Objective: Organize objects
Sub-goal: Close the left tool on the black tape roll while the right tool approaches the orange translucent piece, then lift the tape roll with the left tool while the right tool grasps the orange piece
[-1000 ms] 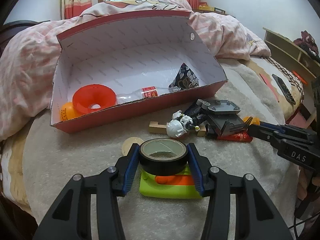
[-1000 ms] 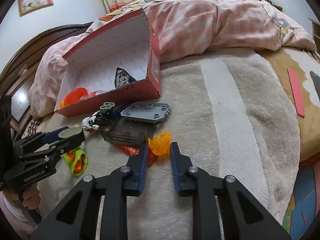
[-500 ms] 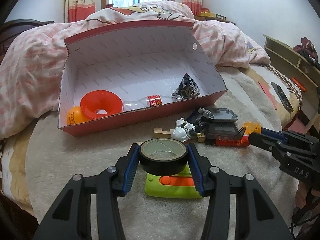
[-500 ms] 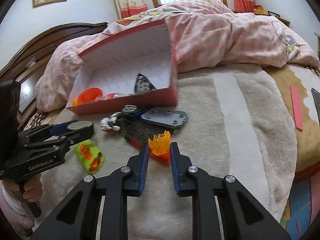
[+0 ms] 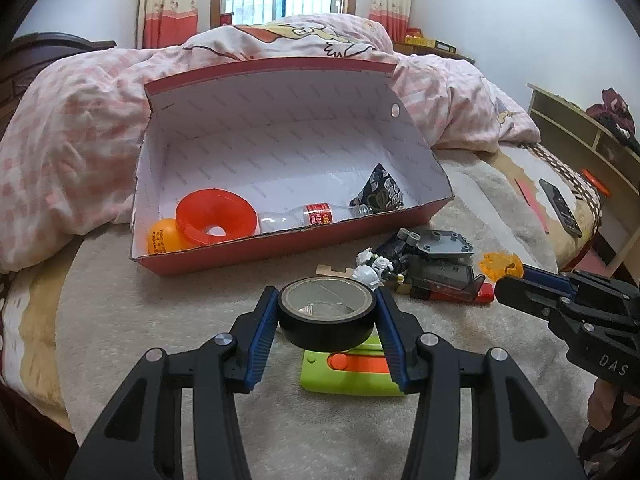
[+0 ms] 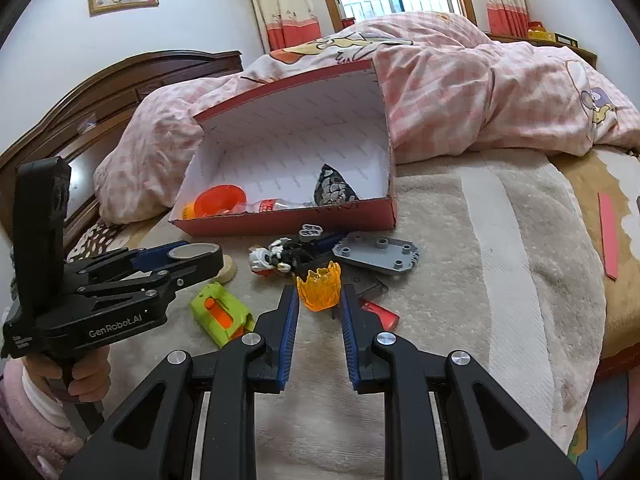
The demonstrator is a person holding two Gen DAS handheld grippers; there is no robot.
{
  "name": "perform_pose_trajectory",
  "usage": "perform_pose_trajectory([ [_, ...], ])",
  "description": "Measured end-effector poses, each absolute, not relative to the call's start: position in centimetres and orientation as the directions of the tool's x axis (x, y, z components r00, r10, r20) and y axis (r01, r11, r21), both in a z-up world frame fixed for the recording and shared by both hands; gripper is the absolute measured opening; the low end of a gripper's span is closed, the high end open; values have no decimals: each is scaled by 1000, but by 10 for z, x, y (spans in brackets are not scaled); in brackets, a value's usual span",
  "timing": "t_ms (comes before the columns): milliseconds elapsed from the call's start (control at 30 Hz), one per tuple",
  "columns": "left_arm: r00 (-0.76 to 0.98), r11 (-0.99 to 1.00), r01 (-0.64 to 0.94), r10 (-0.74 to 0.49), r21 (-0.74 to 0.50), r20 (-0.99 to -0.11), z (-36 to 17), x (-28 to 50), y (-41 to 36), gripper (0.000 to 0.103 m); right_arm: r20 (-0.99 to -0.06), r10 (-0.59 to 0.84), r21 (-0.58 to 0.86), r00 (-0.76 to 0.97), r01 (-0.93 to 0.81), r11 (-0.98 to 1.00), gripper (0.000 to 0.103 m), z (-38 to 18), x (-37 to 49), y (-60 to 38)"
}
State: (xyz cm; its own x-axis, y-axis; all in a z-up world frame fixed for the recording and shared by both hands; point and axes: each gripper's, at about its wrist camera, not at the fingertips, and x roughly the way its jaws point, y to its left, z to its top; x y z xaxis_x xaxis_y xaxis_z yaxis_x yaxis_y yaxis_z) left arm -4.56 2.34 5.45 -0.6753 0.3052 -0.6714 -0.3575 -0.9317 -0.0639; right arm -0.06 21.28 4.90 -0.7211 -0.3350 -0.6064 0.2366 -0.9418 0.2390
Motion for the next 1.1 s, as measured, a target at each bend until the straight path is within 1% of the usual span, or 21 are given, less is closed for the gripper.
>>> perform_pose_trajectory([
  [267,-686,-935,-346,307,-75,-660,59,-45,18,48,-595,-352,247,-722,253,-935,22,53,-1,208],
  [600,-709,-942,-324,300,-83,-638,69,-50,8,48,-578,-379,221,-723,308,-925,22,65,-13,190],
  [1100,-755,-954,-297,263,-44,-601,87,-66,1,48,-565,-413,204,-715,363,-909,22,74,-38,170],
])
